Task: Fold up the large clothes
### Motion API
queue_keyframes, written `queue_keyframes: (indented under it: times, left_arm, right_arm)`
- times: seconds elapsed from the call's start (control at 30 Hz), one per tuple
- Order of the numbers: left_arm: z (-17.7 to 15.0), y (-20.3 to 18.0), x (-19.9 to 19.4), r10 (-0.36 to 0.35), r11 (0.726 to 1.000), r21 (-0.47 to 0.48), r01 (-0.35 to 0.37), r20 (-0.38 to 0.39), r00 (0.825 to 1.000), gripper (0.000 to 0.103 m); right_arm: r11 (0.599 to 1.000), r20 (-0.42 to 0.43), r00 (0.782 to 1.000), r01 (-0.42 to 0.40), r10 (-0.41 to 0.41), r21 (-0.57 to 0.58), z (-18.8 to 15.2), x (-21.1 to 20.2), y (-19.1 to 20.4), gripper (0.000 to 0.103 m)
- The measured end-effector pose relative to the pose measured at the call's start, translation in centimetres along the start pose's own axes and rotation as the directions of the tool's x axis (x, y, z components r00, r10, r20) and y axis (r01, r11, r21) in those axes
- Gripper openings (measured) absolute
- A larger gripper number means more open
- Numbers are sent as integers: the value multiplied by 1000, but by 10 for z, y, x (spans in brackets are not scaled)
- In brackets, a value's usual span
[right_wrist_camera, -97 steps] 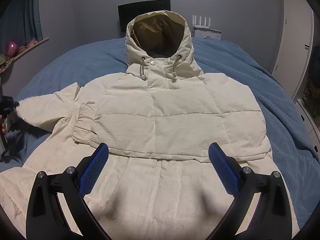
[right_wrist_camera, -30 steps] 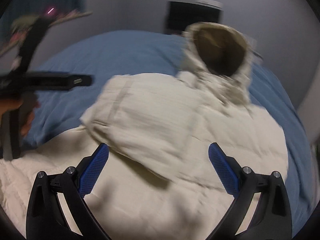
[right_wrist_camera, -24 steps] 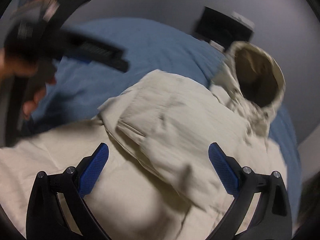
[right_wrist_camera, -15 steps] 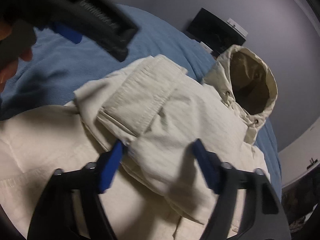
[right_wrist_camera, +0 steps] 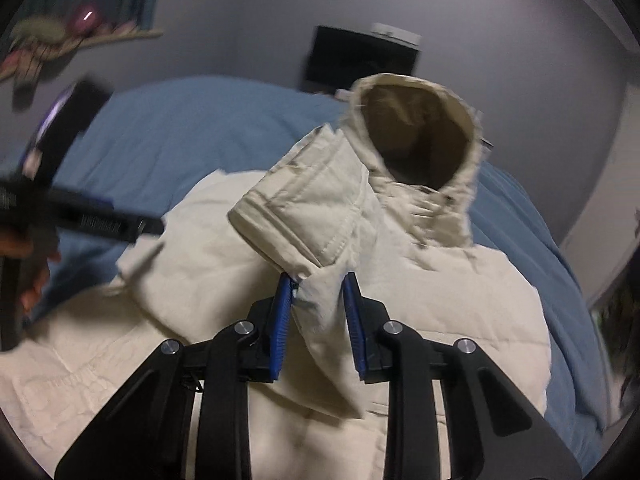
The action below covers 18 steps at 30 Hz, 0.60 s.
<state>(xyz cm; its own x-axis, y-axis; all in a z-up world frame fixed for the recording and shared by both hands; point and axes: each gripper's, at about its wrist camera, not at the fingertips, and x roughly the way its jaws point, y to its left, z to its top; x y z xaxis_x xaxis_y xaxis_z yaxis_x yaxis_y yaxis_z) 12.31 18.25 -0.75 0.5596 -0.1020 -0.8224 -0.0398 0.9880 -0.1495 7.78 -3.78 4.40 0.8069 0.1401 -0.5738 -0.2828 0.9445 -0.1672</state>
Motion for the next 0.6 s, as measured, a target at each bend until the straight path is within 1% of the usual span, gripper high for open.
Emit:
queue_keyframes:
  times: [0.13,0.23,0.27,0.43,0.53,0.6]
  left_arm:
    - [-2,-10,2,-11,999,44,11,-7,1000,93]
    - [-3,-15,3,-2,997,76,2,-8,1000,93]
    - [-3,-17,3,0,996,84,1,-7,1000,93]
    - [-5,-24,3,3,994,110,-2,-8,1000,93]
    - [-6,-28,3,12,992,125,-10,-11,1000,93]
    - [-7,-30,4,15,991,134,-13,-13,1000,93]
  right_arm:
    - [994,2,1000,16,-16,107,-4,-14,-35,24]
    - [978,-22,1000,22,-18,209,-9,-18,-68,24]
    - [967,-38,999,29,-20,255,-14,-18,-82,24]
    - [926,-104,994,79,-44,369,-34,-12,-126,24]
    - [890,-152,988,88,-21,448,-51,-3,-149,24]
    - [875,-181,983,93,-6,475,-61,5,-157,24]
